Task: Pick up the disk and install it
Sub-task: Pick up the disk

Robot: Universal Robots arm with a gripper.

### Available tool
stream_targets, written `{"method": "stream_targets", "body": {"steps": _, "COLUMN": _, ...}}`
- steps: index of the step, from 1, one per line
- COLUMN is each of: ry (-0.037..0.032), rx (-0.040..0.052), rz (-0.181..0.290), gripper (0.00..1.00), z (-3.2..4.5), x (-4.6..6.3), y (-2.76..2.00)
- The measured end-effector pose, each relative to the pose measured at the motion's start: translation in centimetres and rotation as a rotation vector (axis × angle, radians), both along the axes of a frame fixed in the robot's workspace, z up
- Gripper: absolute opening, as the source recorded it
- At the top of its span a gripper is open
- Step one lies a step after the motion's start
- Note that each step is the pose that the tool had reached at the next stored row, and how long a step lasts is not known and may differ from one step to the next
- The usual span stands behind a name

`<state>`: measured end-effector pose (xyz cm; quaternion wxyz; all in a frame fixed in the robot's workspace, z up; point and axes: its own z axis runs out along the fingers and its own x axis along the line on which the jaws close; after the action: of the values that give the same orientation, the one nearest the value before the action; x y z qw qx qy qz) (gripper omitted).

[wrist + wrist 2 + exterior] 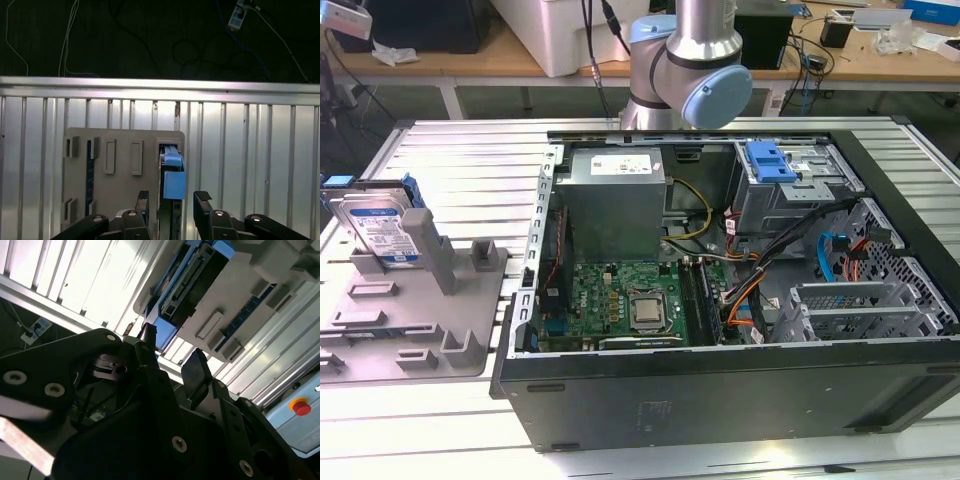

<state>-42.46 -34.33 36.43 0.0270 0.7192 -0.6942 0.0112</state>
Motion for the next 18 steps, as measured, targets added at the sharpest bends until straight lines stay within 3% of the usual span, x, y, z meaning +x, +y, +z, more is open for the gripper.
{"method": "stream_targets", "body": {"steps": 18, "ry": 0.0000, "rx": 0.0041, "rz": 0.000, "gripper": 0.48, "z": -1.36, "x": 0.0, "y": -0.03}}
